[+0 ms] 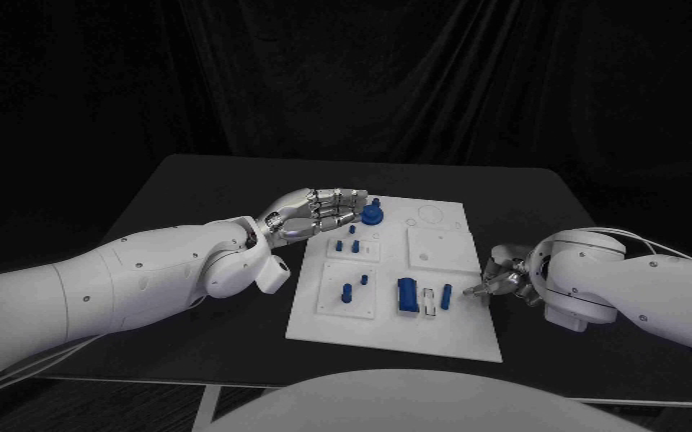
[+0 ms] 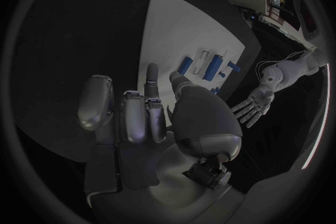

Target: Assemble the parts on the task board

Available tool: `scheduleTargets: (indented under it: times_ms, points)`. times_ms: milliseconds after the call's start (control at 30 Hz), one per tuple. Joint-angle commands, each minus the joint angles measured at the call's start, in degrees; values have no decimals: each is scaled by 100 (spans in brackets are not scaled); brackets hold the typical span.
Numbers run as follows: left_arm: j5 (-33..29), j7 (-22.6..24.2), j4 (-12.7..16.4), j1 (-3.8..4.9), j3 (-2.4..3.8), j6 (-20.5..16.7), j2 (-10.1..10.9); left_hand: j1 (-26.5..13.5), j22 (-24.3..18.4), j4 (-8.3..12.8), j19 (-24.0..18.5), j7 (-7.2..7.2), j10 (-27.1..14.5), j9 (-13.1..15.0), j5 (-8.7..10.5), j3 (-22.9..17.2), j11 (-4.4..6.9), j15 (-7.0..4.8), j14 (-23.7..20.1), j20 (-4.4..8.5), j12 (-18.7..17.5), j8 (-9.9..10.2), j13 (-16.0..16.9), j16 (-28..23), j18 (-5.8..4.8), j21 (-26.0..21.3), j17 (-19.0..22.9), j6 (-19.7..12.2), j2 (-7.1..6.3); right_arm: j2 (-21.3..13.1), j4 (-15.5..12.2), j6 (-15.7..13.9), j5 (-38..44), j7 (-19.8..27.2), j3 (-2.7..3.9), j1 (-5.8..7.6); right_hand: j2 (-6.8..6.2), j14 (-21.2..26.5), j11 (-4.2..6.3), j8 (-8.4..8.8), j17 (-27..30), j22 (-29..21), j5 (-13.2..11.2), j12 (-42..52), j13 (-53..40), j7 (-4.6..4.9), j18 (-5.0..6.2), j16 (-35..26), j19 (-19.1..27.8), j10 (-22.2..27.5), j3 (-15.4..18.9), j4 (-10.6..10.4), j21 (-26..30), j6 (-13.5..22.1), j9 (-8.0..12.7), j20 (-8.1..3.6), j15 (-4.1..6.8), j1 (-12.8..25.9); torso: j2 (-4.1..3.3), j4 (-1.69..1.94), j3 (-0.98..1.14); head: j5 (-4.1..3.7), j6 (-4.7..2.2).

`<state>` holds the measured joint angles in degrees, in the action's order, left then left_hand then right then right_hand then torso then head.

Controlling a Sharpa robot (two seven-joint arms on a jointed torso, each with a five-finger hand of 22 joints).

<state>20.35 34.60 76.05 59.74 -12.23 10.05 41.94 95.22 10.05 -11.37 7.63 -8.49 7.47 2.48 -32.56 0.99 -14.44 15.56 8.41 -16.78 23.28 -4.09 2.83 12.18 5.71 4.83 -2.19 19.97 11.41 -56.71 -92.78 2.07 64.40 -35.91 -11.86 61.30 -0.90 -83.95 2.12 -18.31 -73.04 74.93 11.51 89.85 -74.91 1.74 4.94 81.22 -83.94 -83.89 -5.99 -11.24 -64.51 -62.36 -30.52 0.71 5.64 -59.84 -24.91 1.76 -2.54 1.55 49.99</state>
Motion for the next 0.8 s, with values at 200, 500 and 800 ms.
scheduleTargets:
  times_ms: [200,500,800]
  points:
    - [-28,45,8,-11,6,59,-14,4,-1,-5,-24,-330,17,8,-31,-41,19,-10,8,-5,-11,-20,0,39,-68,-22,-8,25,-40,28,3,-81,18,-97,1,-17,34,-296,27,-34,22,910,-316,15,-1509,0,-41,12,-107,-611,78,-105,-14,120,-159,-27,24,174,1,-4,0,0,1]
    - [-28,38,-2,-13,6,76,-22,4,-1,-5,-24,-330,17,8,-31,-41,19,-10,8,-5,-11,-20,0,39,-68,-22,-8,25,-40,182,14,-166,-422,-64,2,-15,124,-313,22,-50,-51,937,-382,15,-1509,3,-60,52,-130,-611,107,-225,-137,143,-239,-21,18,289,-1,1,1,1,1]
    - [-28,32,-5,-15,6,84,-29,0,2,-2,-22,-330,16,8,-32,-52,16,-9,8,-5,-15,-21,-1,41,-67,-21,-8,29,-42,519,219,-84,-682,-62,4,14,179,-312,22,-43,-27,936,-394,15,-1509,5,-59,46,-132,-611,140,-330,-146,165,-277,-22,20,402,-4,0,0,-17,1]
